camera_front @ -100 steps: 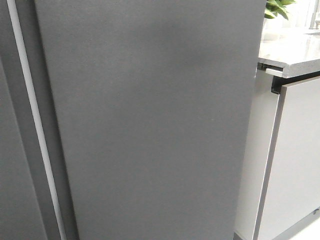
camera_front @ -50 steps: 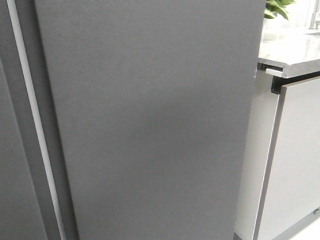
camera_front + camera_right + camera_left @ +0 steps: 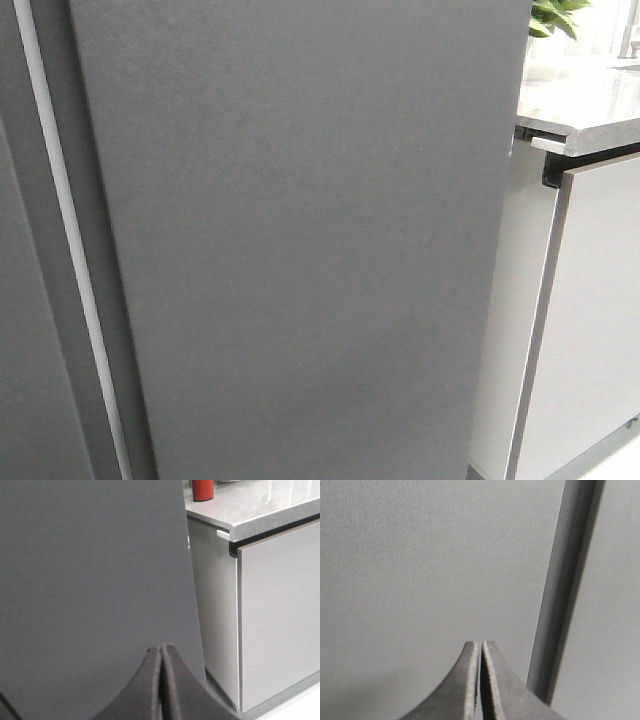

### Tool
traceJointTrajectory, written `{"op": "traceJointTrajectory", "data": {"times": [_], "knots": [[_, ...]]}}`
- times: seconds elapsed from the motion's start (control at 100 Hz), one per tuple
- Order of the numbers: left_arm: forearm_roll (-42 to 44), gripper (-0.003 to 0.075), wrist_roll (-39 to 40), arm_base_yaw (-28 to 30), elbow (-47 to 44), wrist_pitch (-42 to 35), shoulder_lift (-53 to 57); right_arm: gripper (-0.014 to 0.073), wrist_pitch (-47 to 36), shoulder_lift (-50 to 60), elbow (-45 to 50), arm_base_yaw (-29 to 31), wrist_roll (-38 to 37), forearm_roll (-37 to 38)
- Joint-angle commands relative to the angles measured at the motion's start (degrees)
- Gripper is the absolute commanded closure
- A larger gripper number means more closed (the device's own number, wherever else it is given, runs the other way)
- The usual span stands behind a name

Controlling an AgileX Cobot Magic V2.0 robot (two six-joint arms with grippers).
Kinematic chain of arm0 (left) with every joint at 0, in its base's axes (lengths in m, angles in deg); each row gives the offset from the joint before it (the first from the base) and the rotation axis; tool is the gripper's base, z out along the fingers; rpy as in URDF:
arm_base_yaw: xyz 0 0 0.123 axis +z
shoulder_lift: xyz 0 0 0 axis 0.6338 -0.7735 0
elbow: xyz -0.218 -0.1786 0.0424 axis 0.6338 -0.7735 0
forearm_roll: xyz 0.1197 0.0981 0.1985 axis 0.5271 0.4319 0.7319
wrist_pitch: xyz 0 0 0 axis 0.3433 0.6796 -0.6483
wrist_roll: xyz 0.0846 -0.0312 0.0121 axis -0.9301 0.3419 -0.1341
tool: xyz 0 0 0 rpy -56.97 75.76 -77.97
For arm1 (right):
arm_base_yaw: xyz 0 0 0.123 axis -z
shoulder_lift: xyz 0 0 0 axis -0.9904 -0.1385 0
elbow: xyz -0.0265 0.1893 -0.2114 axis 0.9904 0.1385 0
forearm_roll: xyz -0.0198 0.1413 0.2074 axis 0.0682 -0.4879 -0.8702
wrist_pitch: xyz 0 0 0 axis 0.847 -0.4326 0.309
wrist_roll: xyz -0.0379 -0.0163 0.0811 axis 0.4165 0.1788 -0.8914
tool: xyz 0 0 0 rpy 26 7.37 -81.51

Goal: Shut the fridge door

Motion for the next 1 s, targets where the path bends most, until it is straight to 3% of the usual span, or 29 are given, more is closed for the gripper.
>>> {"op": "traceJointTrajectory", "data": {"times": [0.0, 0.12, 0.52, 0.989], "knots": [[-0.4, 0.0740, 0.1, 0.0, -2.3, -4.8, 1.3, 0.0665, -8.1, 2.3, 1.8, 1.4, 0.6, 0.7], [-0.4, 0.0740, 0.1, 0.0, -2.3, -4.8, 1.3, 0.0665, -11.9, 4.6, 5.3, 1.8, 0.6, 0.7], [-0.4, 0.0740, 0.1, 0.0, -2.3, -4.8, 1.3, 0.0665, -12.1, 4.6, 5.2, 6.2, 0.6, 0.7], [-0.4, 0.0740, 0.1, 0.0, -2.3, -4.8, 1.3, 0.0665, -12.0, 4.6, 5.2, 6.2, 0.6, 0.7]]}}
